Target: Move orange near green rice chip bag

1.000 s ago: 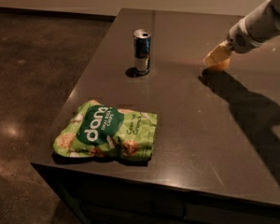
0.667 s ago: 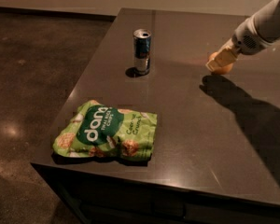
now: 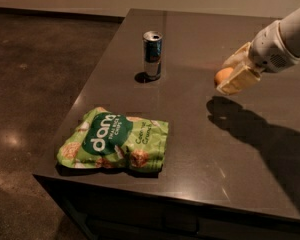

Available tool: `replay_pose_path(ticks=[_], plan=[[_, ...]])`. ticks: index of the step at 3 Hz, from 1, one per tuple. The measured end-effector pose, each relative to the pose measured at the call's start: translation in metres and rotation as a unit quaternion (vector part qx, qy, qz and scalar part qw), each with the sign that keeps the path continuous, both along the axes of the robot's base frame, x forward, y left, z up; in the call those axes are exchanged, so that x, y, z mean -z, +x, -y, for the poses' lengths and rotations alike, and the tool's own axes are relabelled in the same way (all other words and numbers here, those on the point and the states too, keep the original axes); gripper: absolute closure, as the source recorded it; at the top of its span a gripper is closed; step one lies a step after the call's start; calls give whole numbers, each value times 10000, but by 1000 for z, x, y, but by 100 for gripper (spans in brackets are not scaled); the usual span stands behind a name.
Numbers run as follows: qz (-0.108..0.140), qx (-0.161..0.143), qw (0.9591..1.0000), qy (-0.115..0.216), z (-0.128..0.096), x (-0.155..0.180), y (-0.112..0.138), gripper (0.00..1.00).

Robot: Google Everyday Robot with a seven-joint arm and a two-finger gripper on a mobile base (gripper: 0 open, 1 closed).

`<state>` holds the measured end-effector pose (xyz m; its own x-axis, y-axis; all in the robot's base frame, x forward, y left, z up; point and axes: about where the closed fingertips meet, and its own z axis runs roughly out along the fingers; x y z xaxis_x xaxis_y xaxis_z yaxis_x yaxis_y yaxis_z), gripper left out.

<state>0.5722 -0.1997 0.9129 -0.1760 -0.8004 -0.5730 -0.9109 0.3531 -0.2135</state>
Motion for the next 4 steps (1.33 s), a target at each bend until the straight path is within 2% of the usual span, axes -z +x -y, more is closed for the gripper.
replay_pose_path(ticks=[1,2,3,4], plan=[[88,-787,9967,154,-26,7,-28,100],[-36,-1335,9907,254,-50,19,-49,100],[-163,-1700,9848,309,-69,28,-63,100],[-334,-1928,9802,309,-86,38,-71,82]])
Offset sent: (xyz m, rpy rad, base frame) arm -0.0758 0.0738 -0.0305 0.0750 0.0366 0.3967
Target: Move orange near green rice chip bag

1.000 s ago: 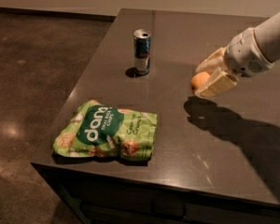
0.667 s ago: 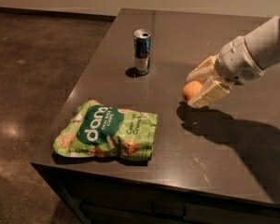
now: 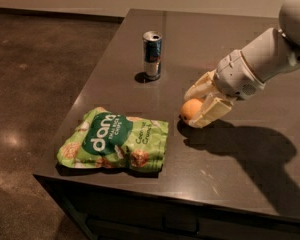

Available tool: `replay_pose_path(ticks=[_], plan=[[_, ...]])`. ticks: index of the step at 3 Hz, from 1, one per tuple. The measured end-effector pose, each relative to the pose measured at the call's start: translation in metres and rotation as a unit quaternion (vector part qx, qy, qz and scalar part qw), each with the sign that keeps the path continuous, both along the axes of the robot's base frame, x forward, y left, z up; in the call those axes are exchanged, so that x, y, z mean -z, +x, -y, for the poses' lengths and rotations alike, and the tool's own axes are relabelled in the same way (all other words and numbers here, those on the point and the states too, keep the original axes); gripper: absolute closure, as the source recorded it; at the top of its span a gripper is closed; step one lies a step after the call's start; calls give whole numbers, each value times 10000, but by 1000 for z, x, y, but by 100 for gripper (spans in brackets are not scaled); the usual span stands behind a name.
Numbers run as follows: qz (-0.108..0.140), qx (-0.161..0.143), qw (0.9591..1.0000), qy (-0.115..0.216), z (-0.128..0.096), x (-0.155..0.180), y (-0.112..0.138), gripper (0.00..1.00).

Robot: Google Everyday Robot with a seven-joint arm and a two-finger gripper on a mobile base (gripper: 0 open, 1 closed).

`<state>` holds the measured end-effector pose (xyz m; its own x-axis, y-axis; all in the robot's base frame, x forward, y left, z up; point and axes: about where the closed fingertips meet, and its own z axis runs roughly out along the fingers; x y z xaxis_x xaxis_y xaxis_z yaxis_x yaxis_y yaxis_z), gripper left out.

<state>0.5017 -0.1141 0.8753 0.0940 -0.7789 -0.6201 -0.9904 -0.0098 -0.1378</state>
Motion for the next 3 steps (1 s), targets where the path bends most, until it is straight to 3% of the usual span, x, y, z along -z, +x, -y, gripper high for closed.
replay_pose_path(ticks=[2,3], plan=[[-353,-119,9993,-47,-13,17,-7,36],[-352,-131,9993,-47,-14,18,-7,12]])
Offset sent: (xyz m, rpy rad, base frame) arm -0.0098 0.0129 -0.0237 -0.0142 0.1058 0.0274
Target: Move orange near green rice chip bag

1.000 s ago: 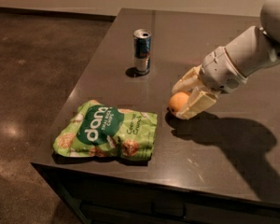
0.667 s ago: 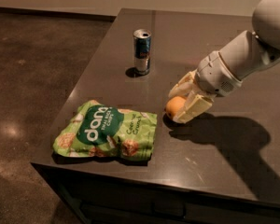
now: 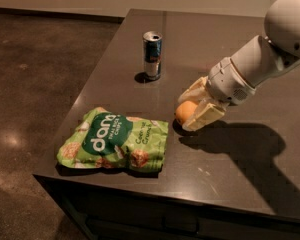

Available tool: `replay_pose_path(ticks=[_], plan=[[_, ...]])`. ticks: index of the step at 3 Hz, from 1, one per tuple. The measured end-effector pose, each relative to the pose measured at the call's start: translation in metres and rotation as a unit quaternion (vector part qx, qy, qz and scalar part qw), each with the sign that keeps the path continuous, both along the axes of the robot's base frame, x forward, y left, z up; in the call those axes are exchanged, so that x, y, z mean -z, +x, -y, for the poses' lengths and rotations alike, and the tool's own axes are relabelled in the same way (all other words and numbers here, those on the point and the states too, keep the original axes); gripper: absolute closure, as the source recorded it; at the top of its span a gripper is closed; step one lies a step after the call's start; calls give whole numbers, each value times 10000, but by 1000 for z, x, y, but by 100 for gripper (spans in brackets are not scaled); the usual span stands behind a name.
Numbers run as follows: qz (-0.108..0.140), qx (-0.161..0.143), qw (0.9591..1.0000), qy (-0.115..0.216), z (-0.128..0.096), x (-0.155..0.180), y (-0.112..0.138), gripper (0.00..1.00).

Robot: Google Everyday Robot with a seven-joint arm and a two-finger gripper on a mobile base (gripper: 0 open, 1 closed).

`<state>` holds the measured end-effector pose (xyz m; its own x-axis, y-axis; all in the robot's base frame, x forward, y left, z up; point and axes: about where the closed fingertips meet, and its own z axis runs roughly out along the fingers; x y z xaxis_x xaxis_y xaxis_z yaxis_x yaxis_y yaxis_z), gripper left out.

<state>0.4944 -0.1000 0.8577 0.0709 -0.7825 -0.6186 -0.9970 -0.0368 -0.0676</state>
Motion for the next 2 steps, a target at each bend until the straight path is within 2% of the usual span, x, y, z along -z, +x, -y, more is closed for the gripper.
replay_pose_path(ticks=[1,2], plan=[[-1,-11,10000,0,-1,0,0,0],[-2,-12,10000,0,-1,0,0,0]])
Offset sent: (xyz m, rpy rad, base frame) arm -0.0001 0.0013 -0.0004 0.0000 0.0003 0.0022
